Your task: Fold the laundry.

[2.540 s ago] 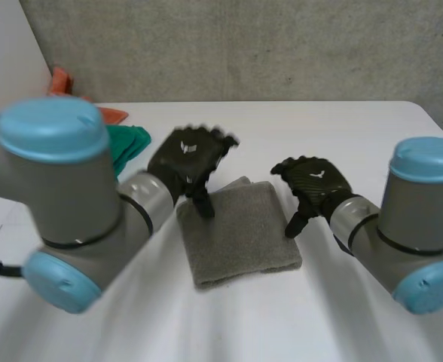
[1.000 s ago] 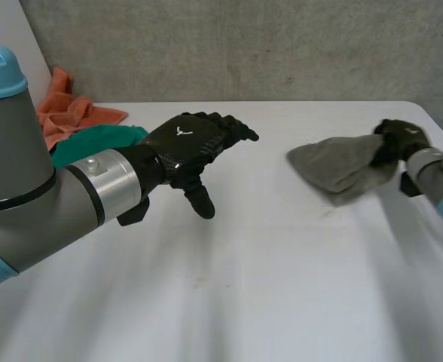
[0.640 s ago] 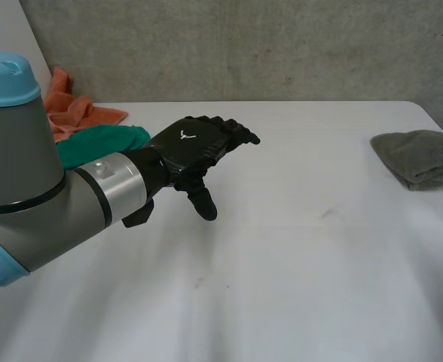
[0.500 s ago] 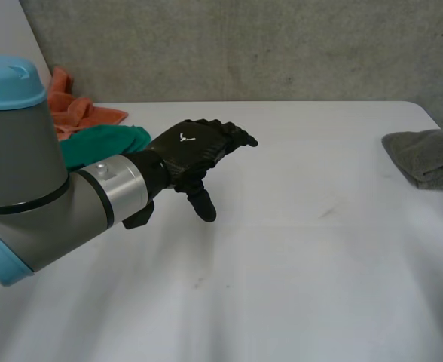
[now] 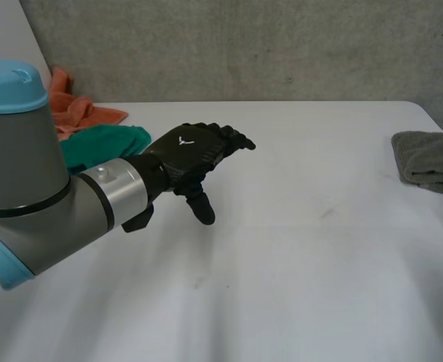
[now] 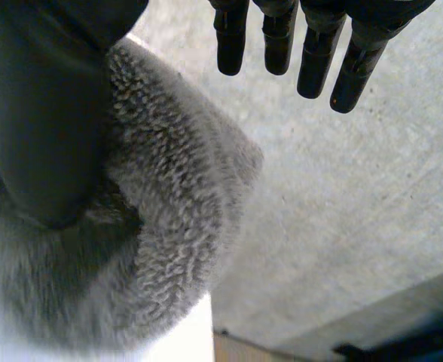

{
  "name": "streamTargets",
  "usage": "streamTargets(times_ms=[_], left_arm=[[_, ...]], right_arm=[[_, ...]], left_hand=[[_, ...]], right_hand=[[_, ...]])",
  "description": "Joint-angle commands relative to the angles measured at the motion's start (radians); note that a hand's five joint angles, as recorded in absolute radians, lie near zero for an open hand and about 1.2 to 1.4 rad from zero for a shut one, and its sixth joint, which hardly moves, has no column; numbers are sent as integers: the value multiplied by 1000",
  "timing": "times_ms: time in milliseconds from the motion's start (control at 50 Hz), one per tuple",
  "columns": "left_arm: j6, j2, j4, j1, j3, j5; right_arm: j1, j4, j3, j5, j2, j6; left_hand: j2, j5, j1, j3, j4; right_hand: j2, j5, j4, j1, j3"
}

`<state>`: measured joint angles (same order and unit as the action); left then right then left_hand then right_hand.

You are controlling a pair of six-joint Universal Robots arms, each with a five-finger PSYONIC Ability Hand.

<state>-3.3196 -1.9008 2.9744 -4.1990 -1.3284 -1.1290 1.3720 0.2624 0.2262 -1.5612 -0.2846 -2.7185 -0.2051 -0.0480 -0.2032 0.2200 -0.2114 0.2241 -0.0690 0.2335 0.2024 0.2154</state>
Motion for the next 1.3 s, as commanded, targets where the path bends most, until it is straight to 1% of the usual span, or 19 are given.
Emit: streamTargets(times_ms=[20,260,360,440,460,540,600,680,700,780,840,920,940,1020,1080,1140,1160,1200,1300], left_arm=[[0,25,0,-4,-29,0],[0,60,11,-21,-43,3],[0,89,64,-36,-43,0],[-3,117,136,-67,-40,-17],[-5,123,156,-82,-40,-29],[-8,132,250,-154,-38,-103],[-14,111,316,-228,-25,-147],[-18,-4,338,-357,24,-135],[-20,-58,328,-412,52,-120],[-29,-203,289,-504,127,-45],[-73,-280,264,-542,167,14],[-239,-392,224,-590,213,84],[-311,-434,210,-607,227,87],[-425,-516,175,-616,274,62],[-442,-560,169,-616,294,38],[-442,-600,170,-613,321,20],[-445,-610,172,-606,337,11],[-443,-606,175,-595,339,-5],[-385,-493,265,-509,287,-84]], right_arm=[[-39,74,139,-184,-88,444],[-60,-250,188,-197,-284,695],[39,-350,260,-169,-363,663],[191,-373,386,-36,-433,557],[240,-374,453,25,-471,505],[338,-376,643,136,-569,360],[407,-376,754,179,-626,283],[542,-377,919,230,-702,214],[580,-377,980,237,-720,207],[645,-377,1116,240,-752,210],[662,-379,1182,240,-780,210],[670,-379,1271,240,-826,210],[667,-384,1301,240,-837,210],[653,-413,1375,240,-866,210],[653,-440,1421,240,-886,210],[653,-474,1473,240,-909,210],[651,-488,1493,237,-916,210],[650,-500,1506,233,-920,210],[622,-508,1524,225,-942,210]], left_hand=[[3,21,1,-18,10],[9,27,7,-24,16],[6,24,4,-21,13],[9,27,7,-24,15],[15,32,13,-30,21],[30,47,28,-45,36],[30,47,28,-45,36],[30,47,28,-45,36],[30,47,28,-45,36],[27,44,25,-42,33],[21,38,19,-36,27],[18,35,16,-33,24],[18,35,16,-33,24],[12,30,10,-27,19],[-20,-3,-22,5,-14],[-324,-307,-326,309,-318],[-703,-686,-705,688,-697],[-1169,-1151,-1171,1154,-1162],[-1191,-1174,-1193,1176,-1185]], right_hand=[[-50,69,-59,-28,-41],[-50,69,-59,-28,-41],[-50,69,-59,-28,-41],[-50,69,-59,-28,-41],[-50,69,-59,-28,-41],[-50,69,-59,-28,-41],[-50,69,-59,-28,-41],[-50,69,-59,-28,-41],[-50,69,-59,-28,-41],[-50,69,-59,-28,-41],[-50,69,-59,-28,-41],[-50,69,-59,-28,-41],[-50,69,-59,-28,-41],[-50,69,-59,-28,-41],[-50,69,-59,-28,-41],[-50,69,-59,-28,-41],[-50,69,-59,-28,-41],[-50,69,-59,-28,-41],[-50,69,-59,-28,-41]])
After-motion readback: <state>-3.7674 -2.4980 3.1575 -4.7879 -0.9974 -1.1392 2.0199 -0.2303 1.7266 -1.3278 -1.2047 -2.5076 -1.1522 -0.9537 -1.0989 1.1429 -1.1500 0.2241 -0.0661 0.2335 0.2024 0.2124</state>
